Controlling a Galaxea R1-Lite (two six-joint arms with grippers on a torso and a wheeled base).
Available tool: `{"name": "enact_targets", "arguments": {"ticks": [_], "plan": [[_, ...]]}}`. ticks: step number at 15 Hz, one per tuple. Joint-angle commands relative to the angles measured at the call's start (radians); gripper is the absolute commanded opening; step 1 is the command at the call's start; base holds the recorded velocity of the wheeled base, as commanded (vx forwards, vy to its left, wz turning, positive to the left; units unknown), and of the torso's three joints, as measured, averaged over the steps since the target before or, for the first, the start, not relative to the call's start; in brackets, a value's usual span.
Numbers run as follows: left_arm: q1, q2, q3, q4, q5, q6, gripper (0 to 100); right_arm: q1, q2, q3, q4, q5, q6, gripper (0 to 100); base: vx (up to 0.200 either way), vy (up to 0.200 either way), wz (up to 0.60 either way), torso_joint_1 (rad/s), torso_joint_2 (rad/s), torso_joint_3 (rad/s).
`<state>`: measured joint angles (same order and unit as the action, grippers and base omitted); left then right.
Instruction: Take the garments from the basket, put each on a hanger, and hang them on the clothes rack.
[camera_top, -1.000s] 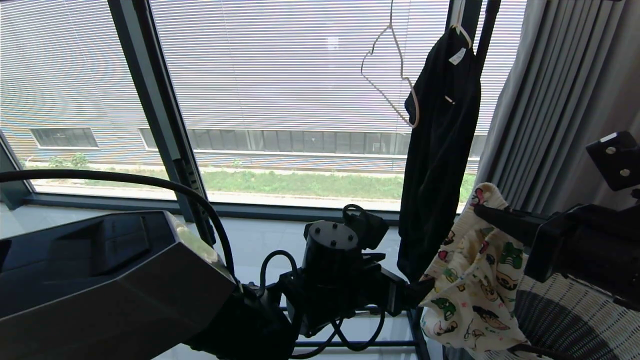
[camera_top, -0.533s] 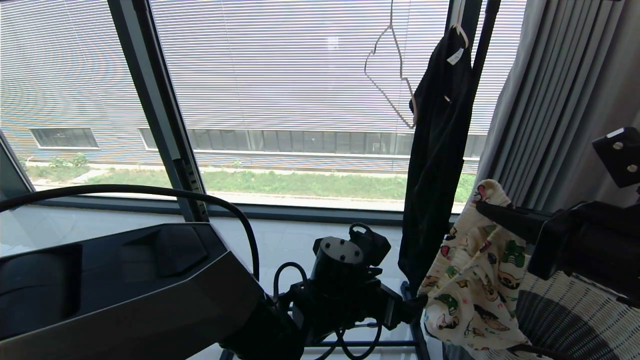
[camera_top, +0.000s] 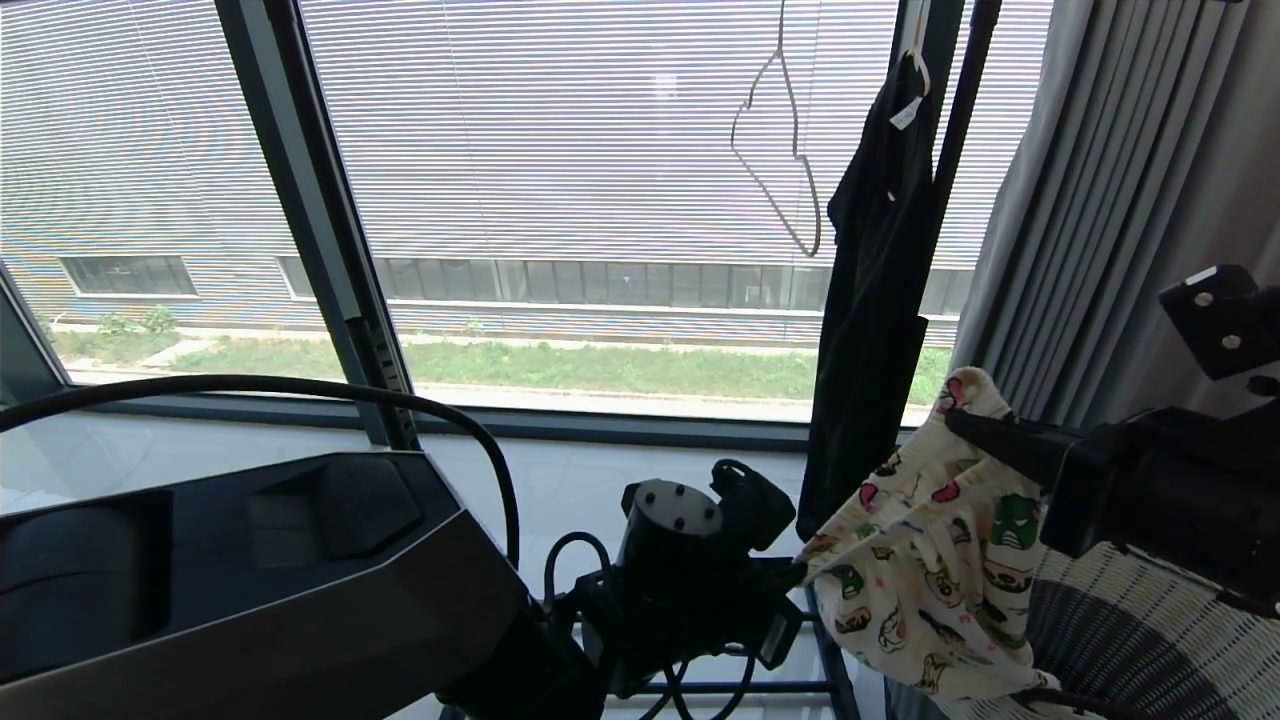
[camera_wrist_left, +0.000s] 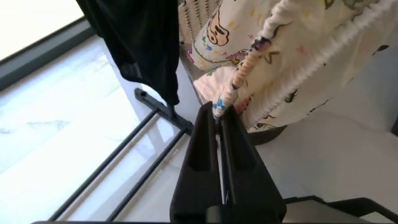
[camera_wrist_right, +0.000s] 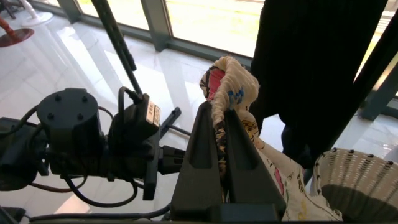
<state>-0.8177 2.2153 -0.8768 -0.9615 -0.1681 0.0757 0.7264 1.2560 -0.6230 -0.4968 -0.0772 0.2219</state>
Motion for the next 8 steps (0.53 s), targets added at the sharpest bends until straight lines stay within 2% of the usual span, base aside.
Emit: {"name": "enact_targets", "arguments": {"ticks": [1, 3, 4, 5, 8], "plan": [[0.002, -0.003, 0.050, -0.046, 0.036, 0.035, 0, -0.033, 0.036, 0.000, 0.000, 0.011, 0.002, 0, 0.000, 0.000, 0.00, 0.000, 0.00, 0.000], [0.023, 0.000, 0.130, -0.085, 0.159, 0.131, 0, -0.068, 0.057, -0.001, 0.000, 0.048, 0.002, 0, 0.000, 0.000, 0.00, 0.000, 0.00, 0.000], [0.045, -0.002, 0.170, -0.125, 0.194, 0.182, 0, -0.071, 0.068, 0.000, 0.000, 0.057, 0.001, 0, 0.000, 0.000, 0.00, 0.000, 0.00, 0.000], [0.055, -0.013, 0.210, -0.201, 0.194, 0.194, 0, -0.070, 0.089, 0.000, 0.000, 0.063, -0.001, 0, 0.000, 0.000, 0.00, 0.000, 0.00, 0.000], [0.100, -0.128, 0.260, -0.203, 0.182, 0.191, 0, -0.033, 0.163, -0.009, -0.040, 0.090, -0.004, 0, 0.000, 0.000, 0.00, 0.000, 0.00, 0.000]]}}
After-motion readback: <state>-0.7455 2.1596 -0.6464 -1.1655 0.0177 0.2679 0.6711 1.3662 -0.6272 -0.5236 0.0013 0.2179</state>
